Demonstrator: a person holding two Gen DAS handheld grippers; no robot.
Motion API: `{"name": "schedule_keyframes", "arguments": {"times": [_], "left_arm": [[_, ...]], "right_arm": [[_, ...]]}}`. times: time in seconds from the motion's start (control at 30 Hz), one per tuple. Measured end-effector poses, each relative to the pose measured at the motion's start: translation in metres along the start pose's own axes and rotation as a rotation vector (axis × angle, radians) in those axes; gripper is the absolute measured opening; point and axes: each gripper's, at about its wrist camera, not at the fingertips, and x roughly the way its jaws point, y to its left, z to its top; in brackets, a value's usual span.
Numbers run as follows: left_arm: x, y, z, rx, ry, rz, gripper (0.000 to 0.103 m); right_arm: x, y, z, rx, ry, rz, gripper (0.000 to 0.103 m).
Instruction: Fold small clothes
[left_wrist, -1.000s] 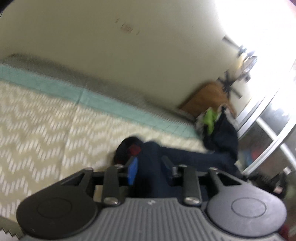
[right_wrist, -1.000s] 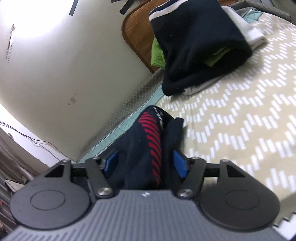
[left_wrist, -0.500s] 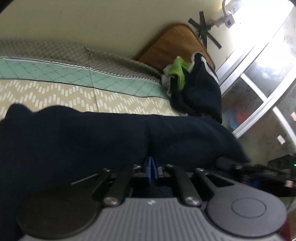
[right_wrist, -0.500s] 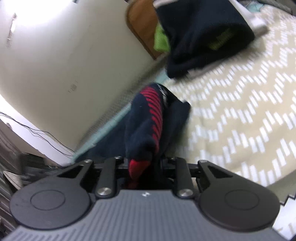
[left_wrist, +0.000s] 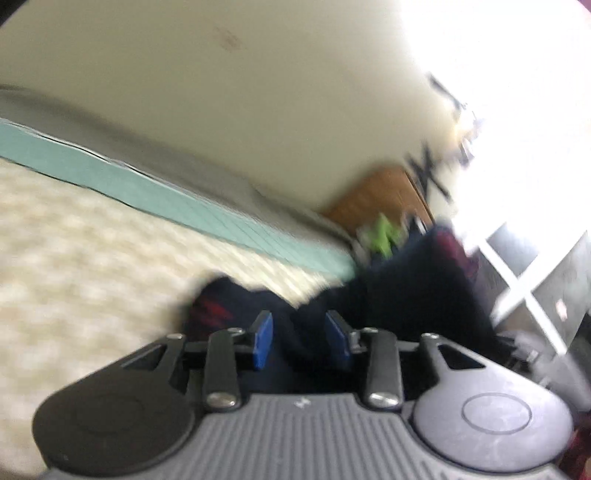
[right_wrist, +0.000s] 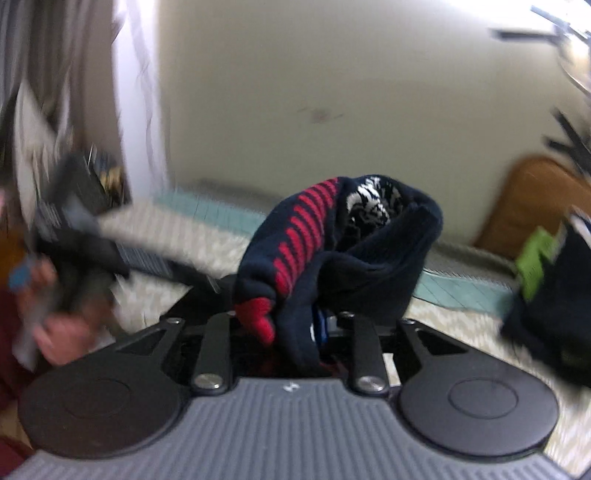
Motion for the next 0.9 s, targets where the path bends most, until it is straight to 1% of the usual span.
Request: {"name": "schedule_keyframes", "arguments": {"times": [0.03, 0.1, 0.13, 0.2, 0.23, 0.27, 0.3, 0.37, 0.43, 0.5, 0.57, 0.6, 0.67, 0.73, 0.77, 0.83, 0.9], "left_arm": [[-0.015, 0.007, 0.003, -0.013, -0.033, 0.016, 0.036], [-0.038, 0.015, 0.008, -0.022, -0.086, 0.032, 0.041], [-0.045, 0.016, 0.010, -0.022, -0.104, 0.032, 0.043], [-0.049, 0.015, 0.011, -0.013, -0.124, 0.018, 0.050], [-0.047, 0.013, 0.011, -0.003, -0.122, 0.013, 0.050], [-0.042, 0.010, 0.012, 0.009, -0.110, 0.016, 0.050], [-0.035, 0.007, 0.011, 0.027, -0.092, 0.020, 0.050], [-0.016, -0.001, 0.009, 0.070, -0.053, 0.033, 0.047], [0.006, -0.004, 0.010, 0.086, -0.004, 0.056, 0.046], [0.019, -0.004, 0.009, 0.110, 0.021, 0.061, 0.047], [0.029, -0.003, 0.013, 0.123, 0.030, 0.101, 0.047], [0.030, 0.000, 0.014, 0.118, 0.031, 0.102, 0.047], [0.031, 0.007, 0.018, 0.090, 0.041, 0.078, 0.047], [0.030, 0.010, 0.018, 0.076, 0.047, 0.060, 0.047], [0.030, 0.010, 0.019, 0.076, 0.046, 0.056, 0.047], [0.026, 0.010, 0.019, 0.073, 0.041, 0.040, 0.047], [0.025, 0.009, 0.020, 0.071, 0.041, 0.037, 0.046]], "right_arm": [[0.013, 0.009, 0.002, -0.038, 0.029, 0.004, 0.034], [0.044, 0.028, 0.004, -0.108, 0.095, 0.025, 0.038], [0.060, 0.036, 0.004, -0.131, 0.129, 0.041, 0.040], [0.089, 0.050, -0.001, -0.150, 0.190, 0.100, 0.045], [0.095, 0.059, -0.006, -0.172, 0.190, 0.110, 0.053], [0.093, 0.071, -0.009, -0.214, 0.169, 0.098, 0.059], [0.092, 0.079, -0.011, -0.238, 0.168, 0.088, 0.066], [0.086, 0.080, -0.012, -0.234, 0.162, 0.087, 0.066], [0.078, 0.070, -0.011, -0.200, 0.143, 0.125, 0.066], [0.059, 0.064, -0.012, -0.166, 0.120, 0.172, 0.066], [0.036, 0.057, -0.013, -0.139, 0.065, 0.218, 0.066], [0.023, 0.050, -0.012, -0.117, 0.030, 0.233, 0.066], [0.006, 0.036, -0.008, -0.069, -0.029, 0.211, 0.064], [0.001, 0.019, -0.003, -0.020, -0.070, 0.137, 0.063], [0.003, 0.013, -0.001, 0.004, -0.079, 0.107, 0.060], [0.014, -0.008, 0.004, 0.084, -0.075, 0.081, 0.050], [0.029, -0.025, 0.007, 0.158, -0.066, 0.082, 0.047]]}}
